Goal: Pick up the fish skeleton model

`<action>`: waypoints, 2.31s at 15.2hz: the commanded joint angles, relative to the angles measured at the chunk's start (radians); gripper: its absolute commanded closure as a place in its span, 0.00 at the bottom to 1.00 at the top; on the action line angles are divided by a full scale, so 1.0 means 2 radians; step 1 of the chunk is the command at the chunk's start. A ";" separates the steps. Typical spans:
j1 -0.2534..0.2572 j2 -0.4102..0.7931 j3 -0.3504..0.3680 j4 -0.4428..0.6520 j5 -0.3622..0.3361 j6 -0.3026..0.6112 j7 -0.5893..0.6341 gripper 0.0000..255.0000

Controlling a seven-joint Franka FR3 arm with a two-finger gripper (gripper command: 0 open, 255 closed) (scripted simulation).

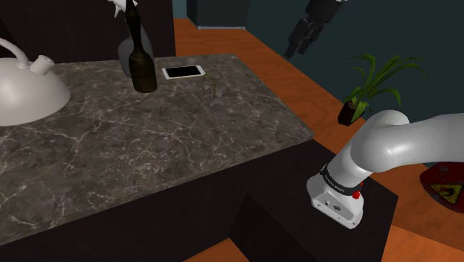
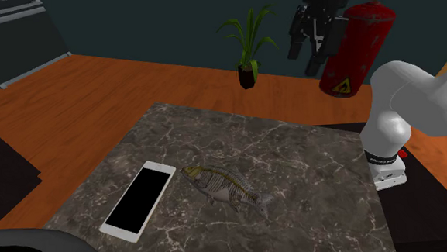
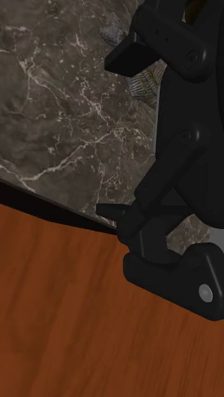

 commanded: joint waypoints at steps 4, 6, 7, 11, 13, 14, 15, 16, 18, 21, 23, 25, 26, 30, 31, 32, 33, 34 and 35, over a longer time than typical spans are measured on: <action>0.008 0.026 0.034 -0.003 0.013 0.027 0.033 0.00; 0.013 0.047 0.057 -0.001 0.020 0.044 0.056 0.00; 0.015 0.058 0.068 0.001 0.023 0.053 0.067 0.00; 0.022 0.109 0.113 0.014 0.030 0.087 0.112 0.00; 0.023 0.138 0.135 0.025 0.031 0.104 0.136 0.00; 0.023 0.154 0.146 0.031 0.030 0.111 0.148 0.00; 0.023 0.169 0.157 0.038 0.028 0.119 0.160 0.00; 0.023 0.186 0.168 0.045 0.026 0.126 0.172 0.00; 0.022 0.220 0.190 0.062 0.018 0.140 0.199 0.00; 0.020 0.275 0.221 0.092 -0.002 0.157 0.241 0.00; 0.021 0.285 0.226 0.092 -0.006 0.166 0.248 0.00; 0.021 0.288 0.227 0.081 -0.007 0.180 0.249 0.00; 0.021 0.291 0.228 0.076 -0.007 0.187 0.250 0.00; 0.021 0.299 0.231 0.060 -0.010 0.212 0.253 0.00; 0.021 0.299 0.231 0.059 -0.010 0.212 0.253 0.00; 0.021 0.299 0.231 0.059 -0.010 0.212 0.253 1.00; 0.021 0.299 0.231 0.060 -0.010 0.211 0.253 1.00; 0.021 0.299 0.231 0.060 -0.010 0.211 0.253 1.00; 0.021 0.299 0.231 0.059 -0.010 0.211 0.253 1.00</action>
